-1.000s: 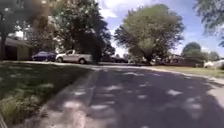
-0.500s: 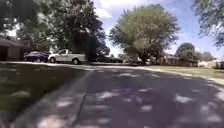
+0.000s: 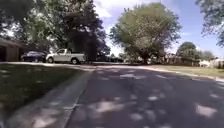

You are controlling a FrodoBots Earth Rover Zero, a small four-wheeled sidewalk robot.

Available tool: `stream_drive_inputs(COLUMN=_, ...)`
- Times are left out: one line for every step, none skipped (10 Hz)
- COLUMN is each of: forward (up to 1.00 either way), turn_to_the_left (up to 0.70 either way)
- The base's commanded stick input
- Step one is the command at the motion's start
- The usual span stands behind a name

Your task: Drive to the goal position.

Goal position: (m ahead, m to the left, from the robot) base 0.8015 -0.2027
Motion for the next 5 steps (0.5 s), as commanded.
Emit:
stream_drive_inputs(forward=1.0, turn_to_the_left=0.0)
stream_drive_inputs(forward=1.0, turn_to_the_left=0.0)
stream_drive_inputs(forward=1.0, turn_to_the_left=0.0)
stream_drive_inputs(forward=1.0, turn_to_the_left=0.0)
stream_drive_inputs(forward=1.0, turn_to_the_left=0.0)
